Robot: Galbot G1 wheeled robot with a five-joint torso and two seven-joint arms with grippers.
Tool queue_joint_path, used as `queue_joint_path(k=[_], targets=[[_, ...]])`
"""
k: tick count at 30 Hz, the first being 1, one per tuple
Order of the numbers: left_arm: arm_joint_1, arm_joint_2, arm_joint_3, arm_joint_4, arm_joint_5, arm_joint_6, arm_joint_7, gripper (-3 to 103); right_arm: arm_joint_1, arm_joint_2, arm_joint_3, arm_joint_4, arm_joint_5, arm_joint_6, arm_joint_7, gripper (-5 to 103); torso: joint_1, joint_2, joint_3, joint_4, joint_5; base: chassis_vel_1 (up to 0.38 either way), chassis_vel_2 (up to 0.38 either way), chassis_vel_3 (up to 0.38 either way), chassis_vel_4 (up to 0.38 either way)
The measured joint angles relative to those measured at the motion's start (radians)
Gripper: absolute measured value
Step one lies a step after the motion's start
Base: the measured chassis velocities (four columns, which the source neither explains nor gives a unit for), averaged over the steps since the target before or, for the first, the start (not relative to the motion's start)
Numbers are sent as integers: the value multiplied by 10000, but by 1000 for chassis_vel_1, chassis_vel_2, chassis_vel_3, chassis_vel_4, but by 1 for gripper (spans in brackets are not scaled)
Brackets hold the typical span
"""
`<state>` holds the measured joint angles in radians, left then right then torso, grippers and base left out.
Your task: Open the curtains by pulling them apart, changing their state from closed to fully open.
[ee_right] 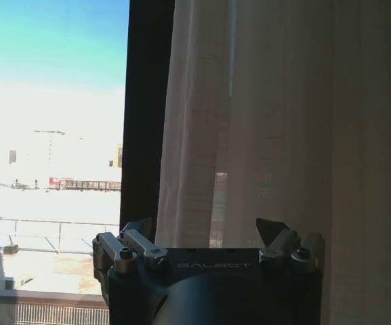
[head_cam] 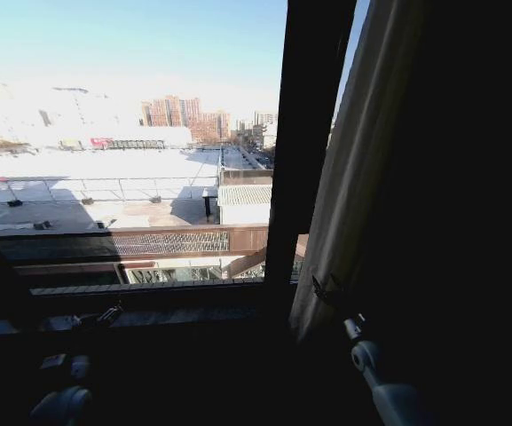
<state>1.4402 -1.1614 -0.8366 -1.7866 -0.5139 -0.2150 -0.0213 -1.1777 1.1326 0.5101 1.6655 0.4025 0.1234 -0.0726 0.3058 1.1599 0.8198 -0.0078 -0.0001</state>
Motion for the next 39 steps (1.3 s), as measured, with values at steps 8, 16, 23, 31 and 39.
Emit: queue_joint_path(k=[8, 16, 23, 31, 39], targets=[[0, 0, 0, 0, 0, 0, 0, 100, -250, -6, 88, 272, -19, 25, -27, 100, 0, 0, 0, 1, 1, 0, 0, 0, 0], [0, 0, 0, 0, 1, 0, 0, 100, -348, 9, 118, 354, 1, 24, -159, 100, 0, 0, 0, 1, 2, 0, 0, 0, 0], [0, 0, 0, 0, 0, 0, 0, 100, -376, 17, 122, 396, 34, -54, -172, 100, 0, 0, 1, 1, 1, 0, 0, 0, 0], [0, 0, 0, 0, 0, 0, 0, 100, -372, 18, 122, 396, 39, -55, -174, 100, 0, 0, 0, 1, 1, 0, 0, 0, 0], [0, 0, 0, 0, 0, 0, 0, 100, -366, 18, 123, 393, 45, -55, -174, 100, 0, 0, 1, 0, 2, 0, 0, 0, 0]])
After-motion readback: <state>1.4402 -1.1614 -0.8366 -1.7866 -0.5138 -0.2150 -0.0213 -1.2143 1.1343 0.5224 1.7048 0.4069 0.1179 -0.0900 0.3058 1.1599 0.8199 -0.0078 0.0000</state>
